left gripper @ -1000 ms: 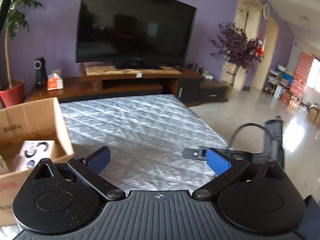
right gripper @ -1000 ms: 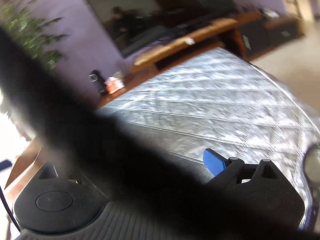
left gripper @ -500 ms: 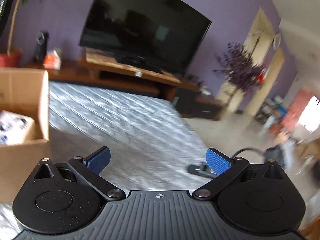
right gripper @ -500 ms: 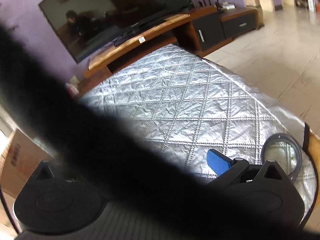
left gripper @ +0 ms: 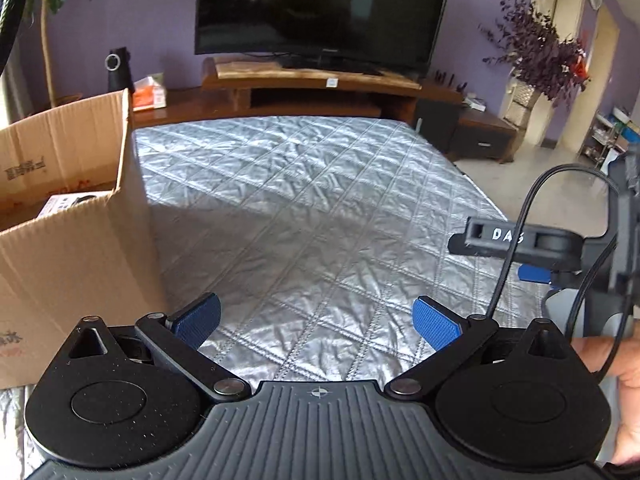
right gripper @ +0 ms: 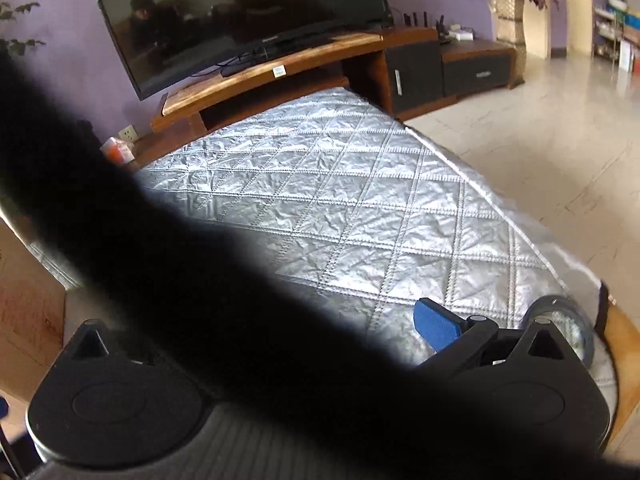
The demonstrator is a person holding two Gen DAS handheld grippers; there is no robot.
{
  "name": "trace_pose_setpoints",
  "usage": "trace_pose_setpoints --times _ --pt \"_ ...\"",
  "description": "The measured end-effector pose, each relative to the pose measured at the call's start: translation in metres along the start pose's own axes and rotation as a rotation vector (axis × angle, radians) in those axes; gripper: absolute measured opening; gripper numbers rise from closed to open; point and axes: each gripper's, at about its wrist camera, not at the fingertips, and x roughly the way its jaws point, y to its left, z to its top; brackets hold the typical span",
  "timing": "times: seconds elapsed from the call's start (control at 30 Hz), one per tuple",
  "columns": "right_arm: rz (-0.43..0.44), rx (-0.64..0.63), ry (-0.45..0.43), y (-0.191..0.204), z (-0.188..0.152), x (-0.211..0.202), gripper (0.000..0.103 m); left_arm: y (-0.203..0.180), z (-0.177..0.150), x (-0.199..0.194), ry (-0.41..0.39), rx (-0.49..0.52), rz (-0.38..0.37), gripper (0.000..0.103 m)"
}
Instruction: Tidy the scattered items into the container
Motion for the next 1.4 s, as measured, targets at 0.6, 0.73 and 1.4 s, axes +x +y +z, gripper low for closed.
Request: trace_pose_setpoints --times 0.6,0.73,1.4 --pt "-0.018 -0.027 0.027 0.007 -0.004 0.002 0.102 0.002 -0.012 0.006 0.062 -0.048 -0.021 0.102" --pt "-0.014 -0.036 0.031 0.009 -0.004 0.003 0.102 0.003 -0.014 0.009 0.072 -0.058 -0.016 0.102" --pt "-0.001 -0.059 0.048 0.013 -0.006 0.005 0.102 0.0 -0.019 0.011 0.087 -0.053 -0.003 0.102"
